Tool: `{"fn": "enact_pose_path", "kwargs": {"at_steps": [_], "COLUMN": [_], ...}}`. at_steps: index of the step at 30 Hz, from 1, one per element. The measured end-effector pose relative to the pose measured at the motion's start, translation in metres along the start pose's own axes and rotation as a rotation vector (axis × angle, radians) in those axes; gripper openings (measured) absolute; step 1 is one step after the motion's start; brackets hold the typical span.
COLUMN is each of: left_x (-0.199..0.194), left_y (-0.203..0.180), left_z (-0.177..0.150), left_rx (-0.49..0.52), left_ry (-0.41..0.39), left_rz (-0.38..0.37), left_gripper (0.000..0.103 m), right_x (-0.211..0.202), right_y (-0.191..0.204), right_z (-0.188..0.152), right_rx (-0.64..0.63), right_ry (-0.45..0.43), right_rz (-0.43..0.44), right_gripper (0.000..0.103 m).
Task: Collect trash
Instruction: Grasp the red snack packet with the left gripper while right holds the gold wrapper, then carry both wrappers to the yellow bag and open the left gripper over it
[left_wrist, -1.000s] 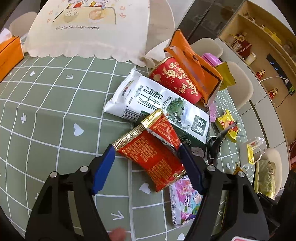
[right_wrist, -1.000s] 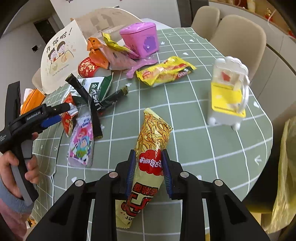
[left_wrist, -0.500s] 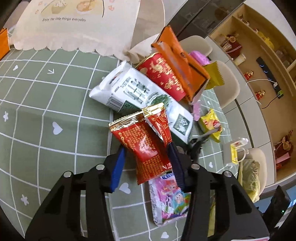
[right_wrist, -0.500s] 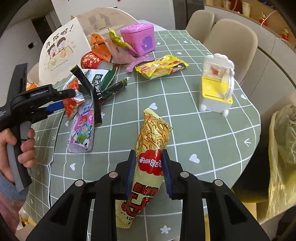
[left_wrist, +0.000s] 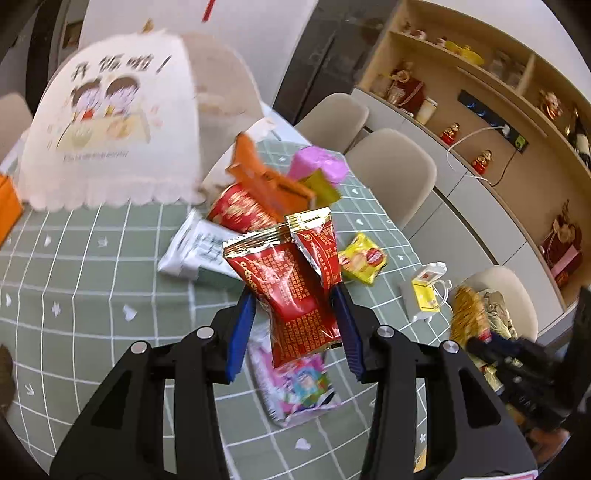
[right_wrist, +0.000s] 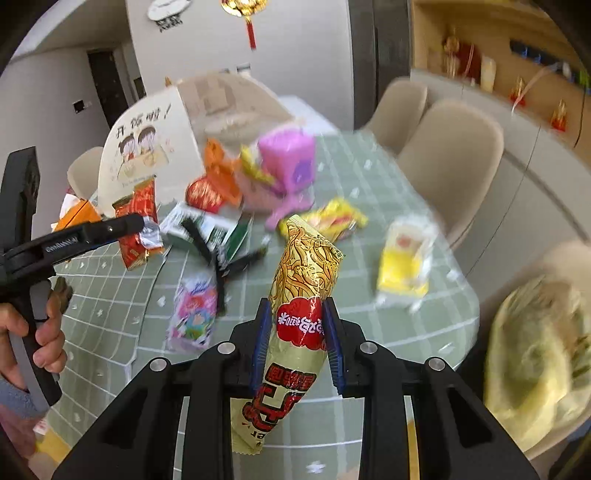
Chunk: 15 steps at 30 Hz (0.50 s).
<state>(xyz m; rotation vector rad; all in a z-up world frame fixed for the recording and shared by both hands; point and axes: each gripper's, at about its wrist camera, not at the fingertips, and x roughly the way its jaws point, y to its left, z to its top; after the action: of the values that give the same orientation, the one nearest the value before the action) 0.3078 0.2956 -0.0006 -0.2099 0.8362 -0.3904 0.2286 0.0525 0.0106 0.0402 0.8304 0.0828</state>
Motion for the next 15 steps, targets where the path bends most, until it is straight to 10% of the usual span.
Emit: {"fn": "enact_pose_path", "kwargs": {"at_steps": [15], "left_x": [-0.022], "left_y": [-0.167], "left_z": [-0.008], "left_rx": [0.088], "left_ry": [-0.078], "left_rz": [-0.072], "left_gripper": [0.041], "right_x": [-0.108], "right_y": [-0.130], "right_z": [-0.023], "right_rx": [-0.042], "right_ry": [-0.153], "right_rz": [-0.069], "right_gripper": [0.027]}}
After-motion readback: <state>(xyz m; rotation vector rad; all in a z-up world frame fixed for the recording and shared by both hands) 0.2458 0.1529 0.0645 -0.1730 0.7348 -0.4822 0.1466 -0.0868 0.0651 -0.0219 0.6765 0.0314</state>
